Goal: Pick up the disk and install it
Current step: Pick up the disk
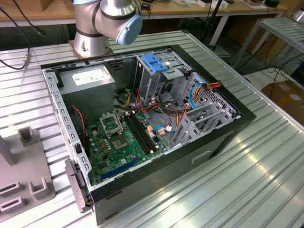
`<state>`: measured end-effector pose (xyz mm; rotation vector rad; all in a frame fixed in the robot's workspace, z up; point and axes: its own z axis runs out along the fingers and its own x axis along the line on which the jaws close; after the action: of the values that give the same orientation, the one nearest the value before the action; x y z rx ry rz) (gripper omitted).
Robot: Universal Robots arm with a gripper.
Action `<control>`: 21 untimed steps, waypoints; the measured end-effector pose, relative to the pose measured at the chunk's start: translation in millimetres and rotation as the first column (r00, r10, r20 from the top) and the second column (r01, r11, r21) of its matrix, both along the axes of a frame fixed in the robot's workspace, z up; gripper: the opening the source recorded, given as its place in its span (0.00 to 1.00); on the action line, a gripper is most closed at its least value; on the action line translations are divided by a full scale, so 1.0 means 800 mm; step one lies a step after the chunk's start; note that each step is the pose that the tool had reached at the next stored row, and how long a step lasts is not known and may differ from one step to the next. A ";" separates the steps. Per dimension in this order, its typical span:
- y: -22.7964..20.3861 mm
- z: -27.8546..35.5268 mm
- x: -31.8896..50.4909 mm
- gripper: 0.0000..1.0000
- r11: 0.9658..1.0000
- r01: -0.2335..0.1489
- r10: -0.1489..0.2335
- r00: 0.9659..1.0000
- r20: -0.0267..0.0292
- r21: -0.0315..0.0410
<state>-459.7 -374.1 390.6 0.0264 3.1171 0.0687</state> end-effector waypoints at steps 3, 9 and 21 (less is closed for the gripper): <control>0.0000 0.0000 0.000 0.10 0.999 -0.032 0.032 0.999 0.000 0.000; 0.0000 0.0000 0.000 0.10 0.996 -0.087 0.087 0.996 0.000 0.000; 0.0000 0.0000 0.000 0.10 0.967 -0.254 0.254 0.967 0.000 0.000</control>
<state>-459.7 -374.1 390.6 -0.3741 3.1004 0.0730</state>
